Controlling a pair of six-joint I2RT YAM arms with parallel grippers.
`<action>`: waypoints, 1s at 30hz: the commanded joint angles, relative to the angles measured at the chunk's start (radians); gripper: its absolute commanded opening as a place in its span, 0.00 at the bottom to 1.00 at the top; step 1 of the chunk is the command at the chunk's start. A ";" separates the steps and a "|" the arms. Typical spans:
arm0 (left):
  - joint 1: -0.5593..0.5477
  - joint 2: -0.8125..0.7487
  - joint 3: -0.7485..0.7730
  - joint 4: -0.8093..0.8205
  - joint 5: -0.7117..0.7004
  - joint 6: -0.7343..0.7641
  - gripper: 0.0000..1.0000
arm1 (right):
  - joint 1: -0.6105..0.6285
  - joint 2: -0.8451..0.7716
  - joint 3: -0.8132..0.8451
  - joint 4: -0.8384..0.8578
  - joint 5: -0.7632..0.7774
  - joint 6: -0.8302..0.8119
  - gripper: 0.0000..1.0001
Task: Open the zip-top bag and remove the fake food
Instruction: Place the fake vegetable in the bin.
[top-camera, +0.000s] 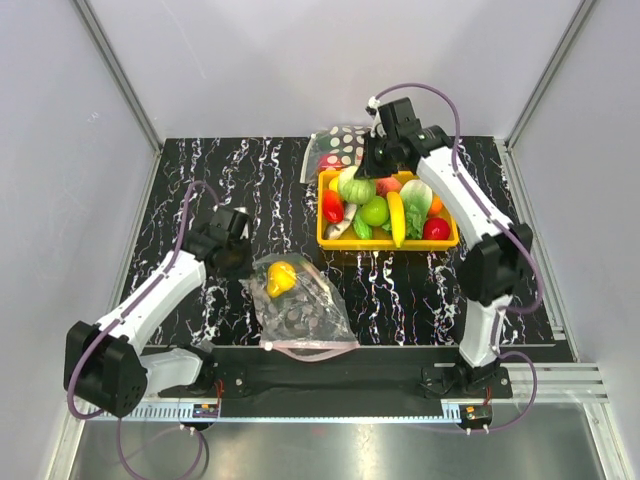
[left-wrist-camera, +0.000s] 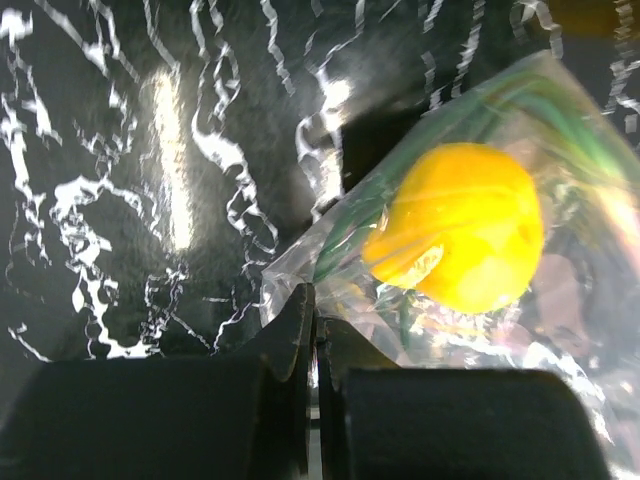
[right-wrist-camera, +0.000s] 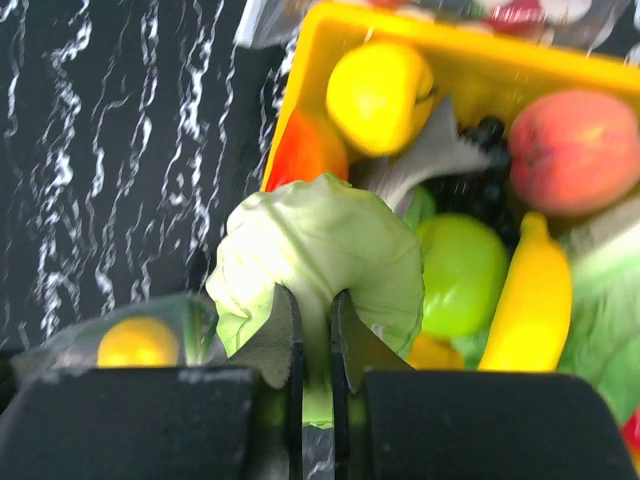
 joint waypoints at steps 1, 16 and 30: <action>0.006 -0.001 0.078 0.026 0.040 0.058 0.00 | -0.011 0.077 0.146 0.047 0.019 -0.053 0.00; 0.005 0.076 0.064 0.066 0.097 0.129 0.00 | -0.008 0.369 0.338 -0.022 0.174 -0.133 0.00; 0.006 0.157 0.078 0.101 0.129 0.163 0.00 | -0.006 0.281 0.174 0.041 0.124 -0.122 0.65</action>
